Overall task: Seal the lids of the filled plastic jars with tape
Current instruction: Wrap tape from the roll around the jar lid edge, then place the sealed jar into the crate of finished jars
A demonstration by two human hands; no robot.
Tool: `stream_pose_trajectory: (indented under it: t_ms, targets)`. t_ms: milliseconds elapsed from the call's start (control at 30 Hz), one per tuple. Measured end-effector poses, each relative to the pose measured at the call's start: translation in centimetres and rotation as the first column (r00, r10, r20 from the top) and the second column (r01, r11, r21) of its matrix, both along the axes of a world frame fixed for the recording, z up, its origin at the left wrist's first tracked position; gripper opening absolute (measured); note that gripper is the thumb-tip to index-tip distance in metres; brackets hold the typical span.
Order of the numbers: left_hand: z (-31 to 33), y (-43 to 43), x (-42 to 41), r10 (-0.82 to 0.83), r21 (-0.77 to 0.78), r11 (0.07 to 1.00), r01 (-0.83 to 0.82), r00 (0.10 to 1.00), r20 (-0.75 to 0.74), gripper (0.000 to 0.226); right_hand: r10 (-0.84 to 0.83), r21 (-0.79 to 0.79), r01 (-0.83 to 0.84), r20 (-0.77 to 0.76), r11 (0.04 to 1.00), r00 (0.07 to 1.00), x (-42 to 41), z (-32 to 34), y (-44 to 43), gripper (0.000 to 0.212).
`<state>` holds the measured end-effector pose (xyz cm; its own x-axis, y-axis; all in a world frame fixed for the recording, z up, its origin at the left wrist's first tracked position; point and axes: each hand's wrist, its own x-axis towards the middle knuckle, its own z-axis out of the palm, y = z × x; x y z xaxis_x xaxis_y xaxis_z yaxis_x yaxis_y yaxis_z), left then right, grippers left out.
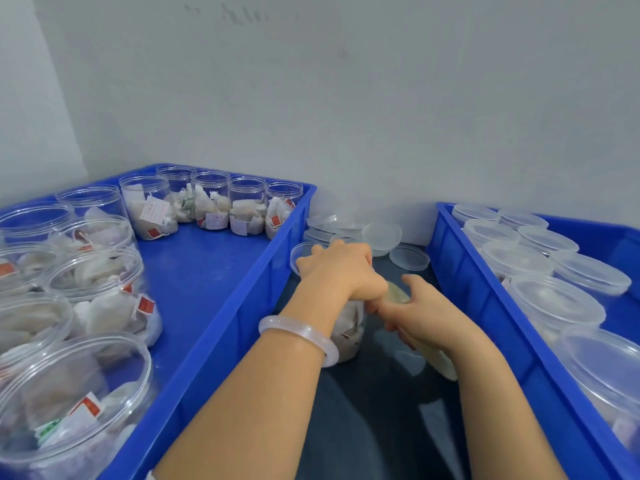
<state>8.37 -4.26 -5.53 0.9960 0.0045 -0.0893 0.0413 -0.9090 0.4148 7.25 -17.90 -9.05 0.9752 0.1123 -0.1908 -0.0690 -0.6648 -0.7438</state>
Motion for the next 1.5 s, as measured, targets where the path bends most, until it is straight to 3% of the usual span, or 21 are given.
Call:
stream_pose_trajectory:
  t_ms: [133,200,333,433,533,567,600,633,667,700,733,767,900,1033,1200,1367,1500]
  targets:
    - [0.0,-0.2,0.4,0.029,-0.032,0.999,-0.027,0.997,0.071,0.033,0.044,-0.188,0.006,0.261,0.982,0.964,-2.1,-0.6,1.0,0.033]
    - [-0.2,-0.4,0.5,0.045,-0.034,0.999,-0.042,0.996,0.073,0.035,0.046,-0.216,0.024,0.310,0.976,0.950,-3.8,-0.5,1.2,0.023]
    - [0.0,0.8,1.2,0.200,-0.127,0.975,-0.183,0.969,0.142,0.044,0.166,-0.147,-0.118,0.378,0.982,0.911,-7.6,-2.1,1.9,0.035]
    - [0.0,0.8,1.8,0.013,-0.041,0.999,-0.009,0.997,0.081,0.051,0.113,-0.234,-0.057,0.232,0.971,0.966,-6.5,-4.2,1.9,0.056]
    - [-0.8,0.9,2.1,-0.085,0.101,0.992,0.079,0.995,0.056,0.092,0.096,-0.469,0.015,0.212,0.883,0.972,-3.4,-5.6,0.5,0.070]
    - [-1.2,1.1,2.0,-0.082,0.027,0.997,0.079,0.990,0.117,0.103,0.097,-0.447,0.028,0.254,0.894,0.962,-2.8,-5.6,0.1,0.067]
    - [-1.7,1.2,1.8,-0.028,-0.166,0.984,0.069,0.971,0.236,0.106,0.075,-0.330,0.030,0.301,0.944,0.950,-2.1,-5.6,-0.1,0.063]
    - [-2.2,1.2,1.5,0.110,-0.452,0.889,0.070,0.926,0.360,0.098,0.013,-0.118,0.031,0.350,0.993,0.937,-1.6,-5.4,-0.1,0.059]
    - [-3.0,1.3,1.4,0.298,-0.705,0.702,0.101,0.858,0.419,0.084,-0.077,0.137,0.026,0.380,0.990,0.922,-1.1,-5.2,0.1,0.055]
    - [-3.9,1.2,1.2,0.436,-0.845,0.520,0.126,0.811,0.389,0.068,-0.146,0.363,0.002,0.368,0.932,0.918,-0.6,-4.7,0.4,0.051]
    - [-4.8,1.1,1.0,0.493,-0.904,0.408,0.126,0.803,0.334,0.055,-0.165,0.515,-0.042,0.349,0.856,0.922,-0.2,-4.3,0.8,0.046]
    - [-5.8,1.0,1.0,0.503,-0.927,0.356,0.121,0.811,0.299,0.046,-0.153,0.608,-0.098,0.347,0.788,0.925,0.1,-4.1,1.3,0.041]
    - [-8.2,1.0,1.8,0.535,-0.900,0.406,0.157,0.758,0.374,0.029,-0.192,0.748,-0.205,0.407,0.631,0.893,1.0,-4.4,2.8,0.038]
    - [-8.5,1.0,2.2,0.540,-0.889,0.411,0.202,0.732,0.415,0.040,-0.269,0.808,-0.204,0.405,0.553,0.874,1.6,-5.1,2.7,0.026]
    - [-9.3,1.1,2.4,0.551,-0.883,0.417,0.216,0.712,0.435,0.043,-0.288,0.799,-0.210,0.428,0.563,0.857,1.5,-5.1,2.6,0.018]
    - [-9.2,0.9,2.5,0.575,-0.881,0.420,0.218,0.687,0.444,0.037,-0.256,0.715,-0.207,0.482,0.668,0.838,1.5,-5.0,2.4,0.021]
    - [-9.2,0.8,2.6,0.593,-0.883,0.414,0.224,0.670,0.448,0.046,-0.047,0.713,-0.269,0.390,0.648,0.920,1.9,-4.4,0.8,0.021]
